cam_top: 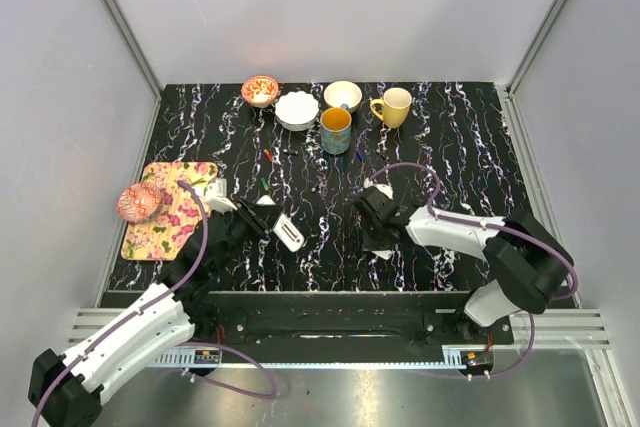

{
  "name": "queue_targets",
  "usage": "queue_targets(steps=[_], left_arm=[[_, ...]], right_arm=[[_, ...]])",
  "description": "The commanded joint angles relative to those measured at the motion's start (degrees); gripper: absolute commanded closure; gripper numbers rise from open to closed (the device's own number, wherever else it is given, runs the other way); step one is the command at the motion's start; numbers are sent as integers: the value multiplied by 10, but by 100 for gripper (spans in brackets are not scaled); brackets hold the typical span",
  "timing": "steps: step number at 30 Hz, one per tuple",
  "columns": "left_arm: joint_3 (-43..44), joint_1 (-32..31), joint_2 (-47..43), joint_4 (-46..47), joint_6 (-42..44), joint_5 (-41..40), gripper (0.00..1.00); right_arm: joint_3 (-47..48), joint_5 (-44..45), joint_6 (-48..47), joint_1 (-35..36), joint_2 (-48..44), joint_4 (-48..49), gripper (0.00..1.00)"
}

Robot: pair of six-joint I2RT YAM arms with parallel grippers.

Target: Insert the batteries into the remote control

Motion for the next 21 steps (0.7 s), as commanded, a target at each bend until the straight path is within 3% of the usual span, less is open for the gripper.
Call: queue_targets(steps=[1, 5, 11, 12, 13, 15, 19, 21], left_arm=[[13, 2, -20, 10, -2, -38, 100], [5, 8, -36, 36, -9, -23, 100], [-35, 31, -74, 110, -19, 57, 100], [-49, 34, -88, 135, -21, 67, 100], [-56, 38, -96, 142, -25, 74, 100], [-80, 45, -117, 175, -42, 78, 100], [-87, 58, -129, 163, -60, 92, 100], [-67, 59, -135, 115, -58, 90, 100]], right_arm=[[17, 25, -44, -3, -61, 20, 100], [56, 60, -81, -15, -114, 20, 96], [121, 11, -124, -93, -117, 63, 91], [129, -8, -128, -101, -113, 76, 71], [132, -21, -128, -114, -107, 86, 58], [149, -56, -117, -149, -82, 101, 48], [203, -63, -127, -157, -15, 68, 52], [230, -113, -130, -157, 33, 62, 53]])
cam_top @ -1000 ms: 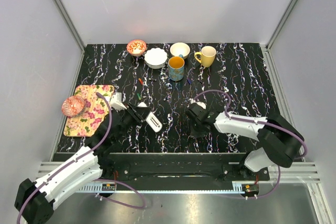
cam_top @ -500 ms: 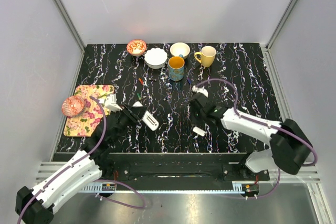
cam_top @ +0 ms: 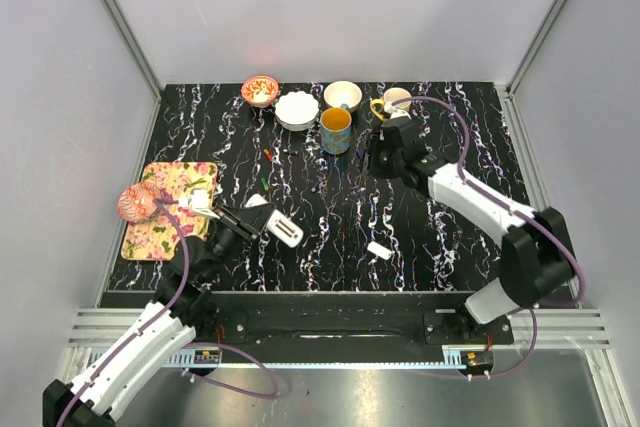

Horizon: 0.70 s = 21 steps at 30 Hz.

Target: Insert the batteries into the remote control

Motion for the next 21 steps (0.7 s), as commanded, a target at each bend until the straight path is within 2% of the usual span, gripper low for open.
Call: queue_targets(steps=[1, 2, 5, 8, 13, 21], left_arm=[[33, 7, -18, -16, -12, 13, 100], [46, 7, -25, -70, -7, 2, 100], [109, 8, -43, -152, 39, -34, 100], [159, 10, -51, -178, 81, -25, 100], [160, 10, -80, -194, 66, -11, 100], [156, 10, -185, -290, 41, -81, 100]], right_arm=[[61, -85, -5, 10, 78, -4, 54], [65, -88, -2, 16, 101, 13, 54], [123, -63, -9, 58, 153, 16, 54], [193, -45, -23, 98, 216, 13, 51], [282, -76, -44, 114, 318, 24, 49], [396, -87, -76, 151, 434, 35, 40]])
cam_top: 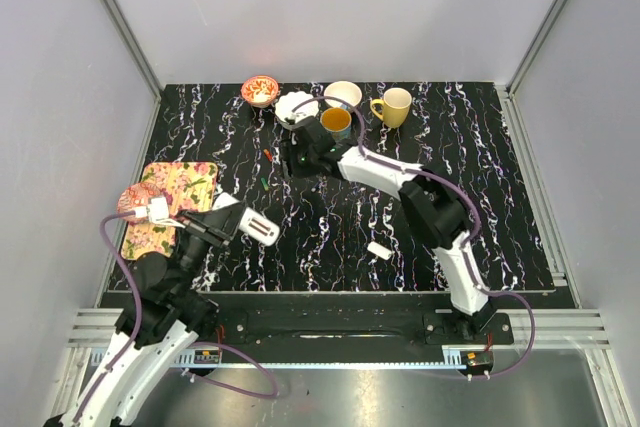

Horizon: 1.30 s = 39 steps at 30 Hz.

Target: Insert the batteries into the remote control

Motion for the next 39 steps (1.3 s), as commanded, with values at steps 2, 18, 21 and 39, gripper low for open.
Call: queue_targets(steps=[2, 18, 21, 39], left_arm=[[10, 4, -42, -46, -9, -45, 100], [15, 3, -51, -47, 4, -44, 100], [16, 4, -52, -51, 5, -47, 100], [14, 4, -73, -65, 5, -52, 100]], right_arm=[[77, -13, -33, 22, 65, 27, 39], [272, 76, -122, 72, 214, -78, 35], [295, 103, -131, 79, 234, -97, 38], [357, 191, -170, 114, 291, -189, 79]])
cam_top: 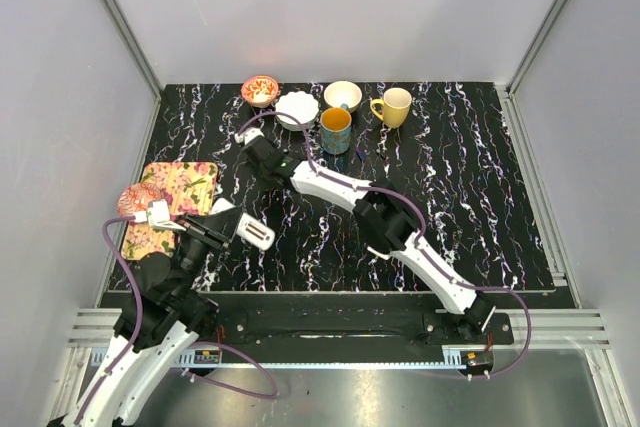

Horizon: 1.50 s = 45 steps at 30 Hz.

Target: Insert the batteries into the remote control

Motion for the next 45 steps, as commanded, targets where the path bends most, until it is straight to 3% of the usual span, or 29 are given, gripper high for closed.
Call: queue_targets(steps=[1, 4, 11, 14, 18, 23, 27, 33, 43, 45], left_arm=[[13, 2, -35, 24, 1, -8, 100], [10, 3, -36, 25, -1, -4, 100], [-1, 3, -34, 43, -11, 10, 100], [-17, 4, -22, 68, -25, 22, 100], [-51, 2, 46, 166, -52, 53, 100], [-65, 3, 117, 255, -66, 81, 100], [-89, 3, 191, 341, -87, 103, 100], [-122, 1, 283, 448, -123, 162, 100], [-131, 1, 280, 445, -118, 168, 100], [-131, 2, 277, 439, -116, 170, 100]], right_arm=[[2, 34, -15, 21, 27, -65, 84], [-18, 46, -2, 20, 18, -78, 100], [-152, 51, 59, 5, -75, -62, 100], [-277, 46, 94, -10, -175, -14, 100], [-451, 38, 134, -21, -336, 43, 100], [-603, 35, 169, -22, -491, 97, 100], [-701, 69, 177, -26, -529, 123, 100], [-717, 80, 201, -67, -500, 90, 100], [-686, 73, 180, -95, -455, 45, 100], [-675, 64, 176, -95, -444, 30, 88]])
